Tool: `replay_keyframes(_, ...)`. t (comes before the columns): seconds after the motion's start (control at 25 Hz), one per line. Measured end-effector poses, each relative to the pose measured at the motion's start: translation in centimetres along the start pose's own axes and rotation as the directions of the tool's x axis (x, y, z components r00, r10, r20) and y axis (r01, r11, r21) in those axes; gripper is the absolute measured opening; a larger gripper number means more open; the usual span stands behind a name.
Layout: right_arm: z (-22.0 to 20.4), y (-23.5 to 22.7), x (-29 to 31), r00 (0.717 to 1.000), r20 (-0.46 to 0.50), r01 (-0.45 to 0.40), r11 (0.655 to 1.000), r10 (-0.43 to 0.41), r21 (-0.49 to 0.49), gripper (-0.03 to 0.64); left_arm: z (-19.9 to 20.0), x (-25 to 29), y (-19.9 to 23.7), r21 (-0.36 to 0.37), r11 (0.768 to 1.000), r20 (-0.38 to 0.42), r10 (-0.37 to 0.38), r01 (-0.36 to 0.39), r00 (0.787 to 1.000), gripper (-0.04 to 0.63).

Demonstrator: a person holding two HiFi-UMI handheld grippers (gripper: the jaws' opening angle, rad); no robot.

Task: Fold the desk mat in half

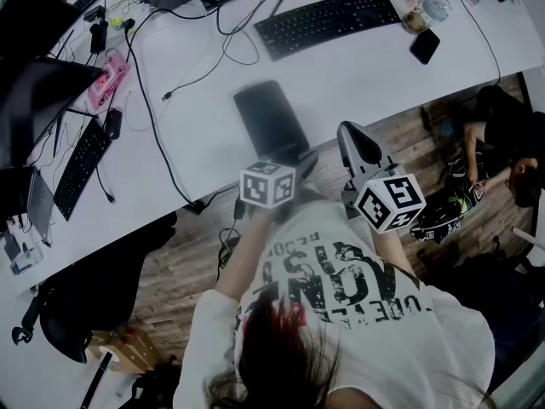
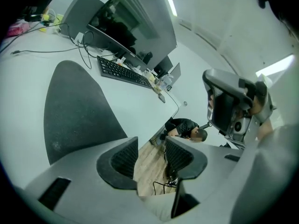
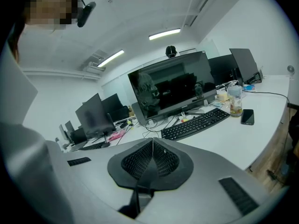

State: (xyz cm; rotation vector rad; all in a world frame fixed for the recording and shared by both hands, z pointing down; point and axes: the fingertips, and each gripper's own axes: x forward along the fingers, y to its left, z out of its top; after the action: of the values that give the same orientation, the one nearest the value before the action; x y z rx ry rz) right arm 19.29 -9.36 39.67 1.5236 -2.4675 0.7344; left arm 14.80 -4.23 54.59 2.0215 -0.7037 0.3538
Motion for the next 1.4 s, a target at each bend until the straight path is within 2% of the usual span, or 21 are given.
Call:
replay_keyframes(0.2, 0.0, 0.0, 0.1, 1.000, 0.000, -0.001, 1.000, 0.001, -0.002, 0.002, 1.1, -0.6, -0.1, 0.023, 0.999, 0.032, 0.023, -0.024, 0.999, 0.172)
replay_keyframes(0.4, 0.1, 0.0, 0.2, 1.000, 0.001, -0.002, 1.000, 0.002, -0.005, 0.002, 2.4, -1.5, 0.4, 0.086, 0.991, 0.086, 0.099, -0.106, 0.991, 0.070)
replay_keyframes(0.6, 0.3, 0.1, 0.2, 1.000, 0.004, -0.004, 1.000, 0.004, -0.006, 0.002, 2.9, -2.0, 0.6, 0.131, 0.979, 0.092, 0.146, -0.157, 0.985, 0.018)
replay_keyframes(0.84, 0.3, 0.0, 0.3, 1.000, 0.005, -0.004, 1.000, 0.004, -0.007, 0.002, 3.6, -2.6, 1.0, 0.133, 0.971, 0.121, 0.183, -0.198, 0.976, 0.003)
replay_keyframes(1.2, 0.6, 0.2, 0.6, 1.000, 0.009, -0.012, 1.000, 0.012, -0.015, 0.002, 4.8, -3.5, 0.7, 0.157, 0.963, 0.165, 0.192, -0.218, 0.967, 0.003)
replay_keyframes(1.4, 0.8, 0.6, 0.8, 1.000, 0.013, -0.023, 0.999, 0.024, -0.025, 0.002, 6.4, -4.9, 0.5, 0.173, 0.951, 0.224, 0.214, -0.255, 0.951, 0.003)
